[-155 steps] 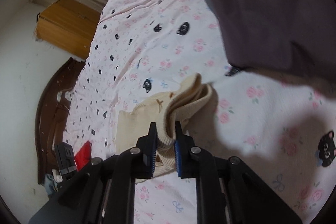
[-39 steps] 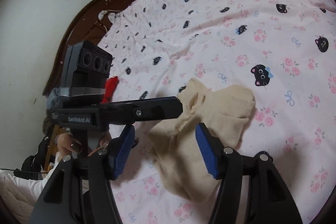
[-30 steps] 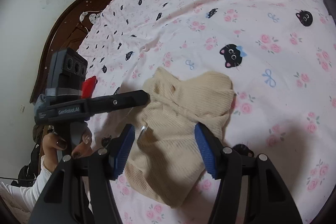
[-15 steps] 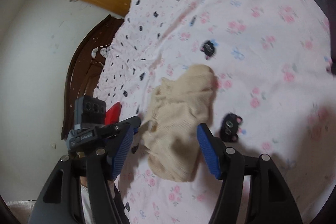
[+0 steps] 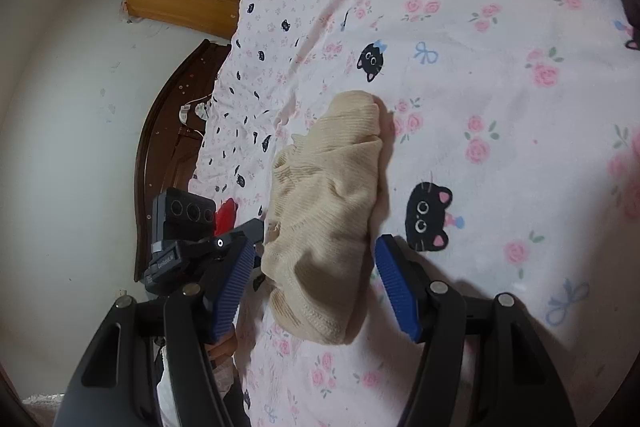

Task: Fold clothes
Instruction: 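Grasp the folded sweater bundle with the left gripper and lift it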

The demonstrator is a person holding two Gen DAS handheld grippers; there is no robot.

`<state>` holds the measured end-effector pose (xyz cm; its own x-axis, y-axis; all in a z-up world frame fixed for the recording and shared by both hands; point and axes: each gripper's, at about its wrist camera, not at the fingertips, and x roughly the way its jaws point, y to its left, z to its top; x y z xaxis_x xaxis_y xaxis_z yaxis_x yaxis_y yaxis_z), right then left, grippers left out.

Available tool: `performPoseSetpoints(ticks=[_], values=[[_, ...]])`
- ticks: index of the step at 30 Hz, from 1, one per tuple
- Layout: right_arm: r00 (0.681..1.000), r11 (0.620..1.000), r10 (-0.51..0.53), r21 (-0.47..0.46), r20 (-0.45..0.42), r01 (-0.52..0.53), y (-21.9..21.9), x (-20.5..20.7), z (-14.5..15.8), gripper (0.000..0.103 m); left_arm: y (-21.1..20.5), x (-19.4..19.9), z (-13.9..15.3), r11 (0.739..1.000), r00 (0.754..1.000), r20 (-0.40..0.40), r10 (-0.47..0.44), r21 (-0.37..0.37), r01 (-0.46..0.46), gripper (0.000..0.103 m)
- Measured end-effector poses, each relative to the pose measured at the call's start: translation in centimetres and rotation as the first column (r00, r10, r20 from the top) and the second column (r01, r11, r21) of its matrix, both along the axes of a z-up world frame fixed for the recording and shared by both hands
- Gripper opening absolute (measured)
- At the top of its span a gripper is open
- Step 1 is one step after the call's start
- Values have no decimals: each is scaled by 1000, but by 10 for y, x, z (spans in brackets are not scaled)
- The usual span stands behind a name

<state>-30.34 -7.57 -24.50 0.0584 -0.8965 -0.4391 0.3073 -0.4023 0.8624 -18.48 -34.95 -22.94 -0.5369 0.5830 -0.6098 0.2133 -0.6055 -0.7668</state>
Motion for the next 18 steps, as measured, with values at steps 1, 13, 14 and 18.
performPoseSetpoints(ticks=[1,13,14,18], values=[[1000,1000,4,3,-2,-4,-3,0,0,66,0,-1,0,1000,1000,-3,0,3,0,61],[999,999,32,-16,24,-31,-27,-5,-7,44,5,-5,-1,1000,1000,-8,-21,-3,21,50],[999,999,30,-20,32,-30,-27,-6,-10,38,5,-5,-2,1000,1000,-7,-22,-2,22,39],[998,999,20,-26,58,-19,-24,-6,-17,20,5,-5,-3,1000,1000,-7,-25,1,25,19]])
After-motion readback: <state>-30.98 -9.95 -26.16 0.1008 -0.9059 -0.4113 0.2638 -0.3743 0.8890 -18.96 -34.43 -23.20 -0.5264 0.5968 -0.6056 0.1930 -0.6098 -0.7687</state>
